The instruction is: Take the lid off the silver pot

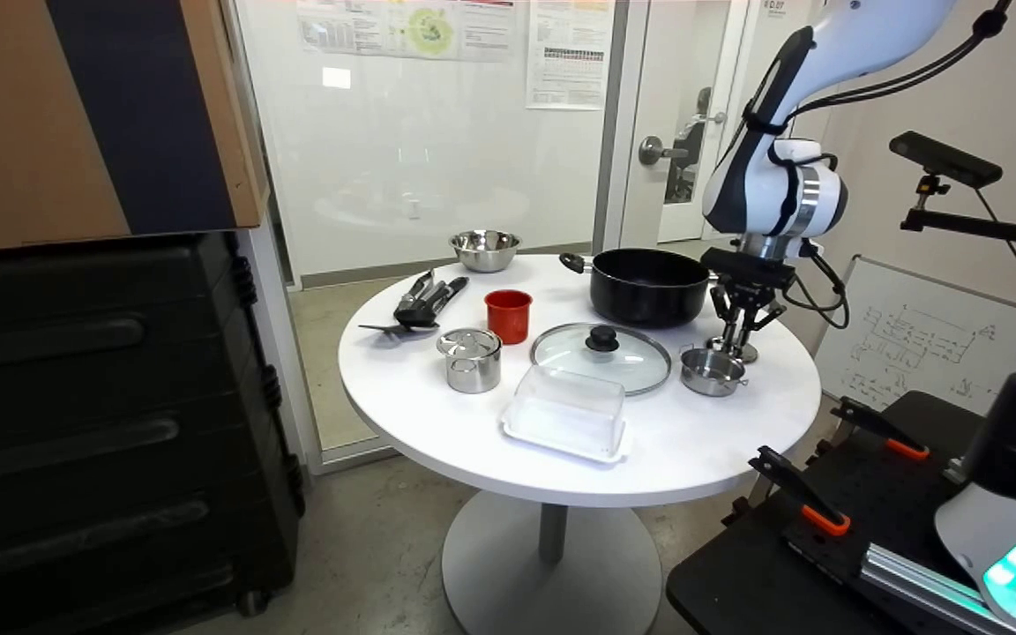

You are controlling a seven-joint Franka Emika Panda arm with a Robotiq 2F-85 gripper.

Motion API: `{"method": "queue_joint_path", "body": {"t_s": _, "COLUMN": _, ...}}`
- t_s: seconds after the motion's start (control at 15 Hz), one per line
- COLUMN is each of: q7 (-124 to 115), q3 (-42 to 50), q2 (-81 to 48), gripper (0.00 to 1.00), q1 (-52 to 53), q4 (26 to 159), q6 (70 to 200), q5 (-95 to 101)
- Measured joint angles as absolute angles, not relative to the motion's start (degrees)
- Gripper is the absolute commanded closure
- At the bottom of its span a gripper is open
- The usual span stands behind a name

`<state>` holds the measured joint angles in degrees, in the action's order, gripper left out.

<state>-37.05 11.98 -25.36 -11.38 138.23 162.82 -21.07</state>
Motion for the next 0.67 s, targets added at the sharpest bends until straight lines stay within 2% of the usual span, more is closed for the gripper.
{"method": "queue_joint_path", "body": {"t_s": 0.13, "q7": -37.1, "q3": 11.8, "q2": -25.7, "gripper": 0.49, "q1": -11.4, "q4": 138.2, "q6": 163.3, "q5": -21.2}}
{"method": "queue_joint_path", "body": {"t_s": 0.53, "q7": -37.0, "q3": 11.6, "q2": -25.4, "gripper": 0.05, "q1": -11.4, "q4": 138.0, "q6": 163.4, "q5": -21.8}}
{"method": "queue_joint_path", "body": {"t_s": 0.67, "q7": -36.9, "q3": 11.3, "q2": -24.2, "gripper": 0.00, "q1": -11.6, "q4": 138.0, "q6": 162.7, "q5": -22.4}}
